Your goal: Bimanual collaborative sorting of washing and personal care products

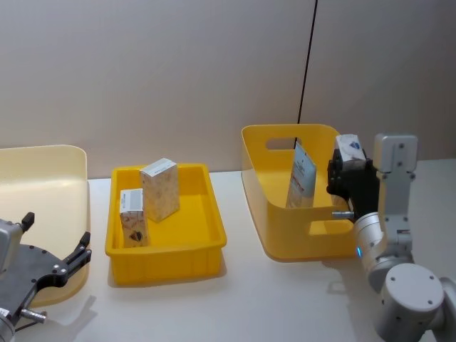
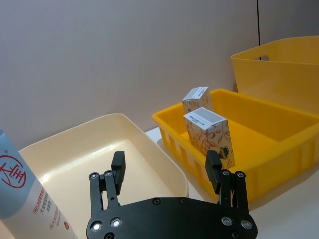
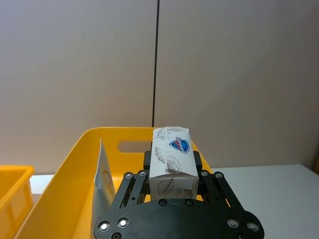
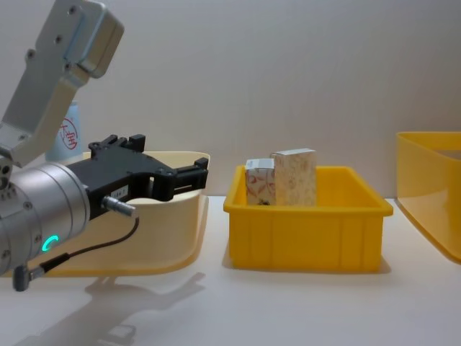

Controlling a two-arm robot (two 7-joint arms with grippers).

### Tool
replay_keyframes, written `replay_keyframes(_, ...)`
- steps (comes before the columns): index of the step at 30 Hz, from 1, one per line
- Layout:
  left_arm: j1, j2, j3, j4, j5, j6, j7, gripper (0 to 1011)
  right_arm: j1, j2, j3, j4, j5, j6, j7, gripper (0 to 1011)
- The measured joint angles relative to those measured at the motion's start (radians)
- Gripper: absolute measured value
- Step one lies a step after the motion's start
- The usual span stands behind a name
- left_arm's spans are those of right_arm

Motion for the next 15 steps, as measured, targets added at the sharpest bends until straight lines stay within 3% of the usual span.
replay_keyframes(7,0.000,0.000,0.000,0.000,0.000,0.000,0.000,1000,0.012,-0.012,-0.003,0.027,-0.002,0.012,-0.001,441)
replay_keyframes(15,0.000,0.000,0.000,0.000,0.000,0.000,0.000,1000,0.022,-0.021,-0.005,0.047,-0.005,0.020,-0.004,688)
